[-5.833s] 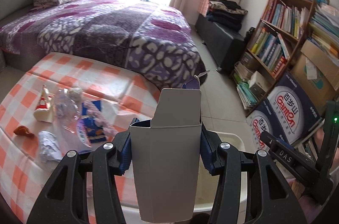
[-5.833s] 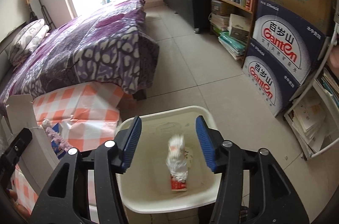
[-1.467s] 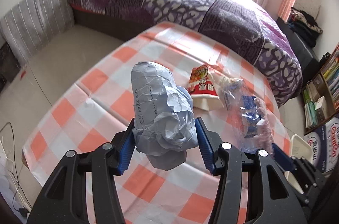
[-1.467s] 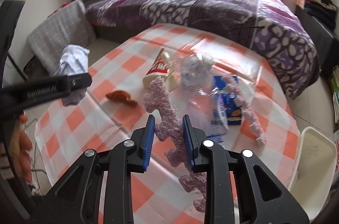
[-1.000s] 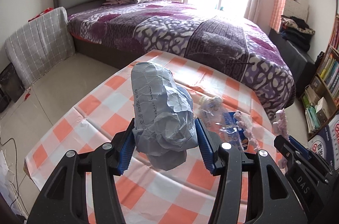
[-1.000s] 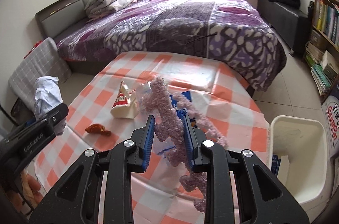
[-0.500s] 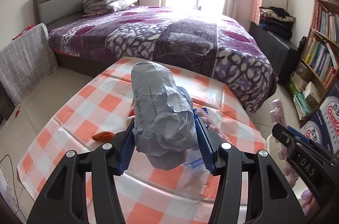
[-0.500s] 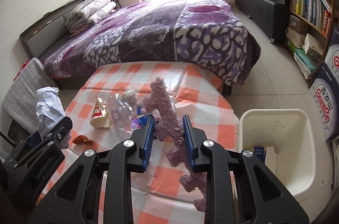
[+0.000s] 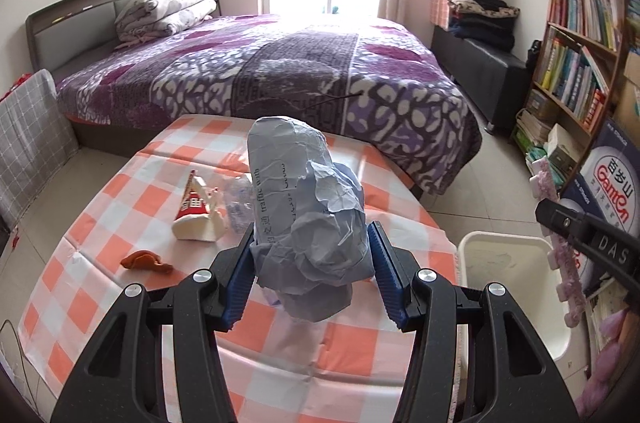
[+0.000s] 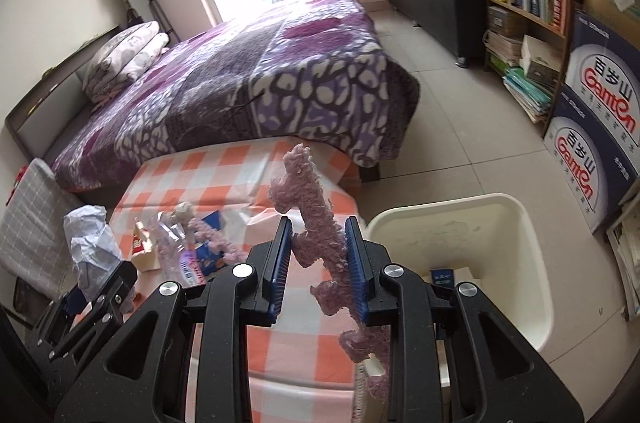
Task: Collect trash
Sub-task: 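Carry the pink strip over the bin and open the right tool while the left tool carries the paper, then lower the crumpled paper into the bin and open the left tool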
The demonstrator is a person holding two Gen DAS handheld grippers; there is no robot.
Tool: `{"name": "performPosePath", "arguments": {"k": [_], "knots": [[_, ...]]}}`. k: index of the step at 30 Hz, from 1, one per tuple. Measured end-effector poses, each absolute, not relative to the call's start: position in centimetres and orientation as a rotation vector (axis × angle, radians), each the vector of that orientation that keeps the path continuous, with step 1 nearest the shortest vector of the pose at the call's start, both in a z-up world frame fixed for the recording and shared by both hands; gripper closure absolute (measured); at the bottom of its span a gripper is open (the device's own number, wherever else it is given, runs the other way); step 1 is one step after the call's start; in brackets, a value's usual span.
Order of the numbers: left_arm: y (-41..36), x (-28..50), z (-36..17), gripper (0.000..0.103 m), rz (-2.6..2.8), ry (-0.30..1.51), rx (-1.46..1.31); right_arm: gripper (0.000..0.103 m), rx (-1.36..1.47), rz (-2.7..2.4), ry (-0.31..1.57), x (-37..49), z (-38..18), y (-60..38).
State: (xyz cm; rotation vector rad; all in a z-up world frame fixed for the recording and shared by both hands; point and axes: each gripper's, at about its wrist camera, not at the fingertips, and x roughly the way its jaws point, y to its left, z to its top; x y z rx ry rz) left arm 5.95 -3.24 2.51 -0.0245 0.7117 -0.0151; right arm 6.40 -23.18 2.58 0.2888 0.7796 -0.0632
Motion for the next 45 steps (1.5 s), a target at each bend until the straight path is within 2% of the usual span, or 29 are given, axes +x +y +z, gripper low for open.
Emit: {"name": "performPosePath", "arguments": {"k": [11,13,15,17,20,22,24,41,42,44,45], "knots": [[-8.8,5.8,1.6,0.050,-0.148,0.736,0.001,0.074,0.382,-0.211,0.795,5.6,2.0,-30.0],[-10.0,5.7,1.4,0.050,-0.171,0.739,0.015,0.065,0.396,-0.238,0.795,5.3,1.9,-31.1],[-11.2,5.5,1.1,0.050,-0.193,0.741,0.030,0.050,0.409,-0.262,0.791,5.0,1.8,-32.0],[-12.3,5.4,0.8,0.050,-0.217,0.747,0.043,0.046,0.422,-0.285,0.788,4.6,1.6,-33.0],[-13.8,5.2,0.3,0.050,-0.249,0.758,0.055,0.035,0.437,-0.312,0.783,4.0,1.5,-34.4],[-14.9,5.3,0.0,0.050,-0.271,0.768,0.063,0.035,0.446,-0.335,0.780,3.6,1.4,-35.5],[-15.8,5.2,-0.4,0.050,-0.289,0.777,0.070,0.029,0.452,-0.354,0.780,3.2,1.4,-36.3],[-22.4,5.5,-3.3,0.047,-0.453,0.874,0.063,0.018,0.529,-0.464,0.774,1.0,0.8,-42.3],[-22.5,5.5,-3.4,0.046,-0.461,0.877,0.058,0.018,0.530,-0.468,0.773,0.9,0.9,-42.4],[-22.7,5.6,-3.5,0.029,-0.485,0.885,0.040,0.018,0.534,-0.475,0.770,0.9,0.9,-42.7],[-22.6,5.7,-3.5,0.027,-0.491,0.888,0.033,0.016,0.535,-0.477,0.769,0.9,0.9,-42.6]]}}
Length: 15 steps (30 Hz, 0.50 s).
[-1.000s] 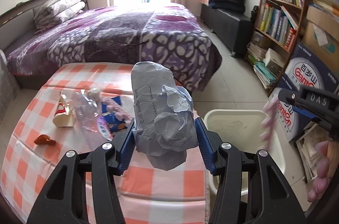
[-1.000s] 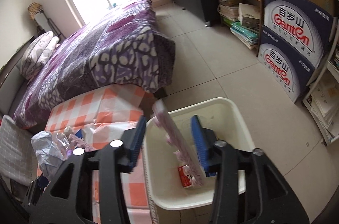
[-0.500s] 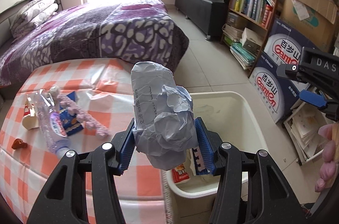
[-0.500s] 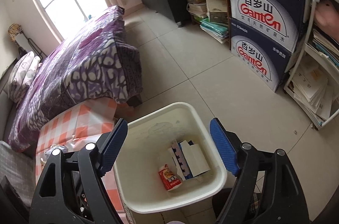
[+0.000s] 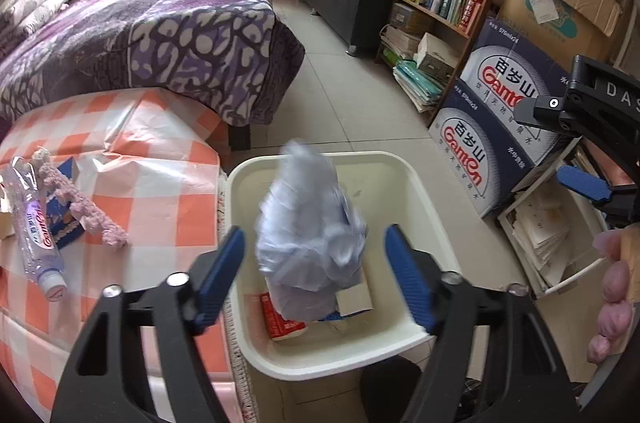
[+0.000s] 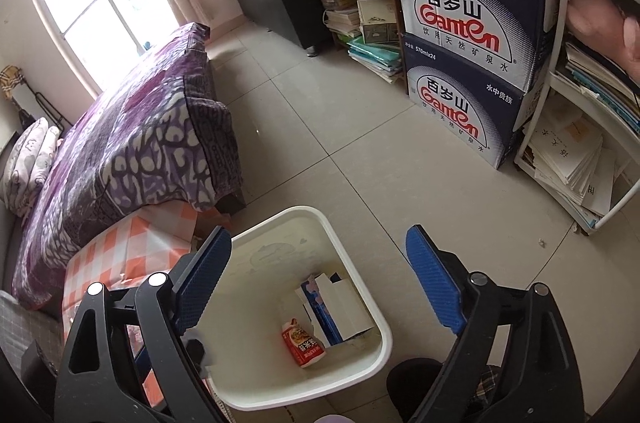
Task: Collect trash
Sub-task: 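Lower the crumpled paper into the bin and open the left tool, then reach to the table and grasp the brown snack piece with the left tool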
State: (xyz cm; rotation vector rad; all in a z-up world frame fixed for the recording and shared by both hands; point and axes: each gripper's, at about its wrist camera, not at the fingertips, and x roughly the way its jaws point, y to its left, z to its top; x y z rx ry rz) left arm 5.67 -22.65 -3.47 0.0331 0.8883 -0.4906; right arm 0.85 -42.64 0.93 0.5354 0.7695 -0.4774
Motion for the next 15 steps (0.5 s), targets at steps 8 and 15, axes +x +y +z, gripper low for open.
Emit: {"name": "performPosePath", "arguments": {"k": [8,15], "knots": [[-20.8,6.0,-2.8,0.018,-0.433,0.885,0.032,0.009,0.539,-0.458,0.782,1.6,1.0,-41.3],[-16.9,6.6,-2.5,0.017,-0.326,0.889,0.058,0.007,0.528,-0.414,0.819,2.9,0.7,-38.5]]}}
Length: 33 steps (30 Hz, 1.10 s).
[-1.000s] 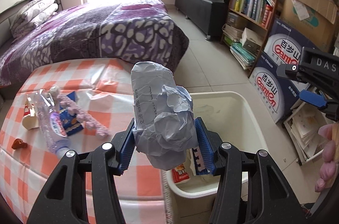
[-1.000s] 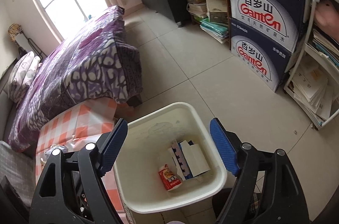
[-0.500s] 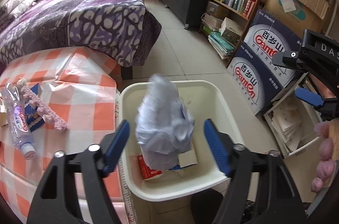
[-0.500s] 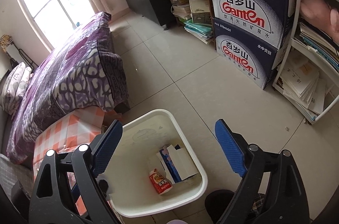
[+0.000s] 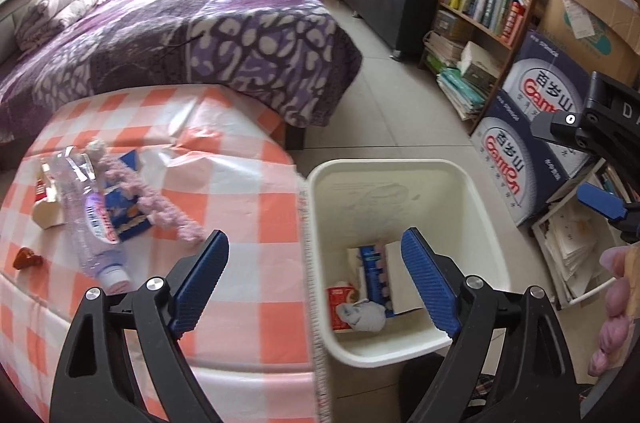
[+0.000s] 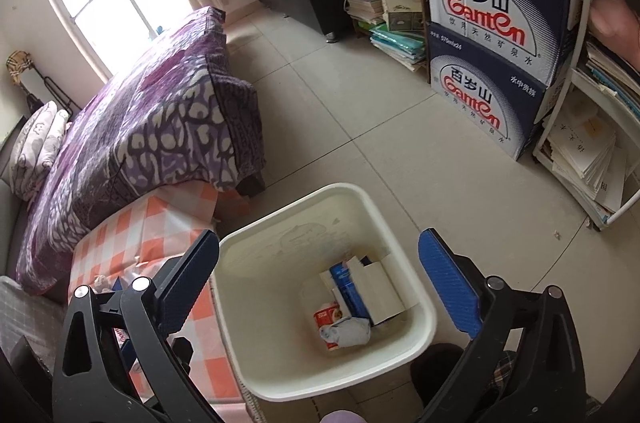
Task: Collect trash
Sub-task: 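Reach to the table and grasp the brown snack piece with the left tool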
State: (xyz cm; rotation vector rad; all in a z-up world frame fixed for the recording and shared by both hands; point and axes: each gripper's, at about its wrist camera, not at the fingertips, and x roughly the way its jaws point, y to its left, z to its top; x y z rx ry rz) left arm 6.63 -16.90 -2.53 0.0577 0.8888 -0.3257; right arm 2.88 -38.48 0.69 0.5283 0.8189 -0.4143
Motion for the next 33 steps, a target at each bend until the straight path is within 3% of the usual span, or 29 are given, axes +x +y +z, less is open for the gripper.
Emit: {"name": "performPosePath", "arguments": {"k": [15,33], "knots": [[-1.9,10.3,-4.1,0.017,0.041,0.995,0.033,0.007,0.489,-0.280,0.946,6.7,-1.8,-29.7],[15.9,13.9,-8.3,0.017,0.509,1.109,-0.475,0.007,0.429,-0.182,1.040,10.0,-4.5,-22.4]]}}
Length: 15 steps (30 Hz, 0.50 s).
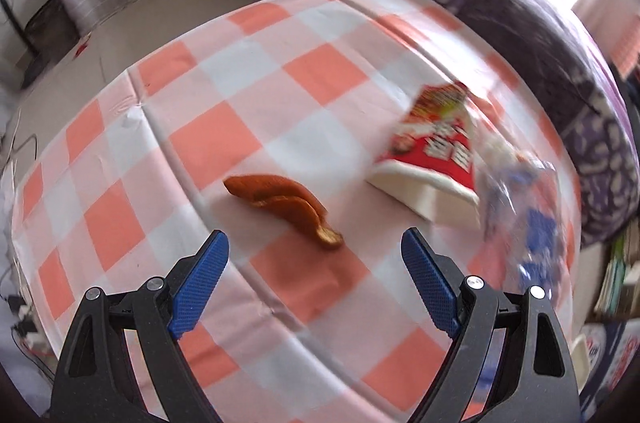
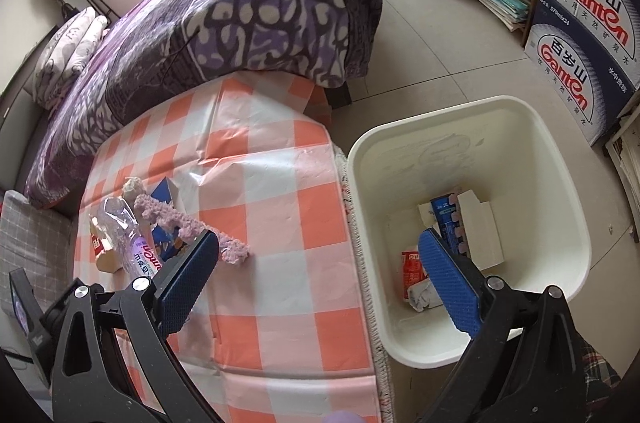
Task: Collect trash
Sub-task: 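Reach to the table and grasp the brown snack piece with the left tool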
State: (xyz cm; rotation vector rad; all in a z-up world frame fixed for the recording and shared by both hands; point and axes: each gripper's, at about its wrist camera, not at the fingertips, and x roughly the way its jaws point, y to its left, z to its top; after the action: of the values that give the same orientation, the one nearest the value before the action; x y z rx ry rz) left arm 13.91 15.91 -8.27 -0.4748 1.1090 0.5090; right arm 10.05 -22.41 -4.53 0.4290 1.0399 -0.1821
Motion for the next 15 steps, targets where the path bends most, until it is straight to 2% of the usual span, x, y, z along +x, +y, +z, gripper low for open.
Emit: {"name": "performPosePath", "arguments": {"k": [3,6,7,13,15], "knots": [[17.1,14.5,-8.7,0.018,0.516,1.105,-0.540,0.007,0.382,-0.148,1.053,10.6,-5.0,-20.8],[17.5,14.9,-9.5,0.025,0.503,1.121,-0.568,0.007,0.318,-0.113,1.056,10.9,-5.3,-19.0],[17.7,15.1,-9.8,0.029,0.496,1.127,-0.571,0.007,0.300,-0.105,1.055,11.0,-5.3,-18.6],[18.3,15.2,-10.8,0.072,0.415,1.142,-0.502,0.007,0.214,0.008,1.082,11.7,-6.3,-14.9],[18.7,15.0,-10.9,0.080,0.396,1.140,-0.490,0.007,0.212,0.066,1.102,12.0,-6.7,-13.7]]}}
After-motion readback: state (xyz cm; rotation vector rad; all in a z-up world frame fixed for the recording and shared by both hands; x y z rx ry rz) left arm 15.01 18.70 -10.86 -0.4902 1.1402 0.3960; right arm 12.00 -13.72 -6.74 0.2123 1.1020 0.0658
